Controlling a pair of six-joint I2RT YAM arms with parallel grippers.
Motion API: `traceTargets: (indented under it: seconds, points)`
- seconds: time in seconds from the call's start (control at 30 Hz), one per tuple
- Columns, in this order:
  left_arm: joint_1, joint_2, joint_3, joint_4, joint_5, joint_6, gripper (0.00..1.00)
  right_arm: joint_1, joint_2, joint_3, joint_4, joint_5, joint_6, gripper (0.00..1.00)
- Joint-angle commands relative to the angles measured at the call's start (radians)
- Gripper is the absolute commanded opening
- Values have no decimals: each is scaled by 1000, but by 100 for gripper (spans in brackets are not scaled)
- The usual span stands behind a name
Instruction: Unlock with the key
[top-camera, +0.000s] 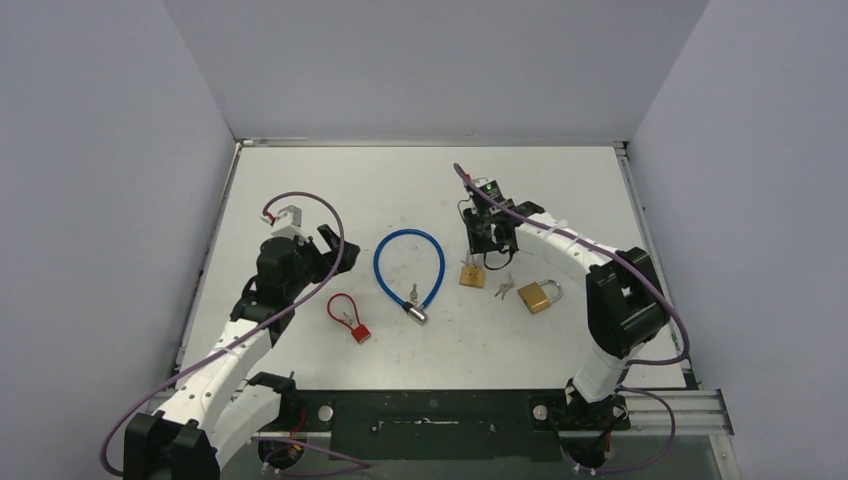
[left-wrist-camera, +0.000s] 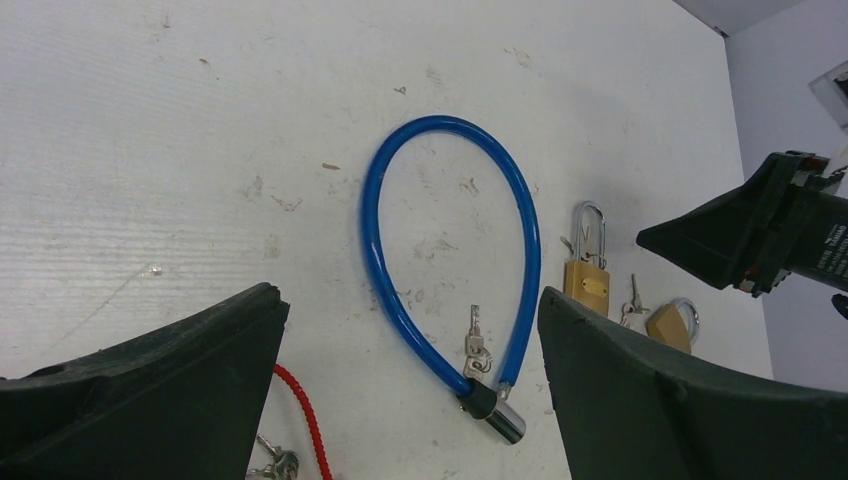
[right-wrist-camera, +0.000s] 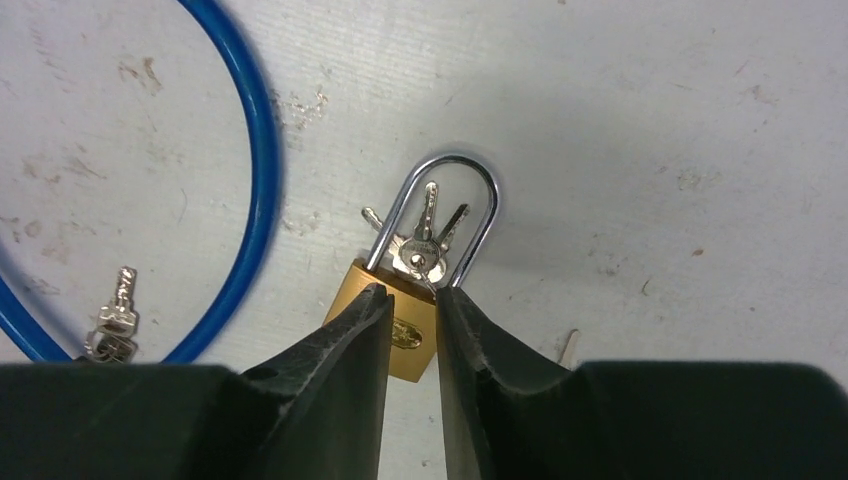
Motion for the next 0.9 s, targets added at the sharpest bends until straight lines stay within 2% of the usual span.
traceTargets:
  seconds: [0.0, 0.27, 0.6, 0.73, 0.87]
  points:
    - [-4, -6, -6, 61, 21, -16, 95, 14, 37, 18, -34, -24, -40, 25]
    - [-4, -19, -24, 66, 23, -27, 95, 15, 80, 26, -21, -11, -56, 12]
    - [-4, -22, -27, 65, 20, -27, 95, 15, 134, 17, -24, -10, -70, 19]
    - [-4, -17, -24, 67, 23, -24, 95, 15, 153, 8, -11, 0, -69, 16]
    - [-4, -17, -22, 71, 25, -24, 95, 15, 152, 1, 6, 0, -66, 7]
